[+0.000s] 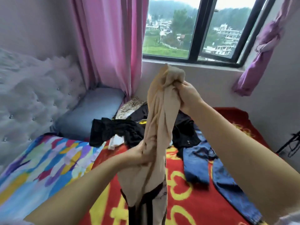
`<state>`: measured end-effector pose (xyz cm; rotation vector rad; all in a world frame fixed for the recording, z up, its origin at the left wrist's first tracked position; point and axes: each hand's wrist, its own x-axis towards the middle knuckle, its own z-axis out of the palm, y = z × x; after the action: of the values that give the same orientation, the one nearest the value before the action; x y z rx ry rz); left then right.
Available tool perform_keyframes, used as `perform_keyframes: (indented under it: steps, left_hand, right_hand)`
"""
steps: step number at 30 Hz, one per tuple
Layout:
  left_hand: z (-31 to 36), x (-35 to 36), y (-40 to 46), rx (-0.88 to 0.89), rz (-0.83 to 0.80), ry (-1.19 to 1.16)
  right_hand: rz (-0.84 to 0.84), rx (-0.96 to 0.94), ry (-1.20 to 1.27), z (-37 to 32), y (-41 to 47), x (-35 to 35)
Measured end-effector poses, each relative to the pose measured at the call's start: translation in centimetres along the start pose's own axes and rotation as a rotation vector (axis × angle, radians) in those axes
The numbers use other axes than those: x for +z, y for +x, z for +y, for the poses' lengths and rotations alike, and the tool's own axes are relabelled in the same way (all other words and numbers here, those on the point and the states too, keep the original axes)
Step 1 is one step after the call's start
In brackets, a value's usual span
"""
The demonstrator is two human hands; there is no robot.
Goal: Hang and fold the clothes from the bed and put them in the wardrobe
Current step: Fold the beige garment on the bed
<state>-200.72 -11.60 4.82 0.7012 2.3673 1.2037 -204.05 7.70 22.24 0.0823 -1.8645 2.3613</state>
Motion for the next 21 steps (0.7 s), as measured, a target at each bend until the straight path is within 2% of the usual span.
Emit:
perform_keyframes:
  steps: [3, 5, 7, 9, 12, 14, 15, 16, 18, 21]
  left_hand:
    - [-0.4, 1.4, -0.4, -0.185, 0.002, -0.067]
    - [0.0, 0.5, -0.3, -0.259, 0.022, -0.128]
    - [1.4, -0.8, -0.4, -0.253, 0.032, -0.295]
    - [3.1, -2.1, -0.2, -0.203, 0.086, -0.508]
    - [5.6, -3.6, 1.1, -0.179, 0.122, -0.808]
    - [7.1, -4.3, 1.6, -0.196, 0.057, -0.978]
    - [7.7, -4.6, 1.7, -0.181, 0.023, -1.033]
    - [8.0, -4.7, 1.8, -0.157, 0.007, -1.072]
    - [8.0, -4.7, 1.9, -0.126, -0.004, -1.11]
    - [7.3, -5.6, 1.4, -0.179, 0.093, -1.091]
  right_hand:
    - [0.173, -0.058, 0.024, -2.2, 0.2, -1.6]
    - [0.327, -0.071, -0.095, -1.9, 0.1, -3.6]
    - [0.379, -0.017, -0.266, -0.7, -0.5, -5.6]
    - [0.214, 0.117, -0.493, 0.8, -1.9, -6.7]
    - [-0.245, 0.407, -0.932, 2.9, -5.3, -5.7]
    - [-0.53, 0.555, -0.913, 4.1, -7.5, -3.9]
    - [-0.584, 0.6, -0.857, 4.9, -8.2, -3.0]
    - [-0.574, 0.586, -0.852, 5.6, -9.0, -2.2]
    - [-0.417, 0.462, -0.877, 7.3, -9.4, -1.4]
    - [-0.309, 0.405, -0.559, 9.0, -9.6, -0.8]
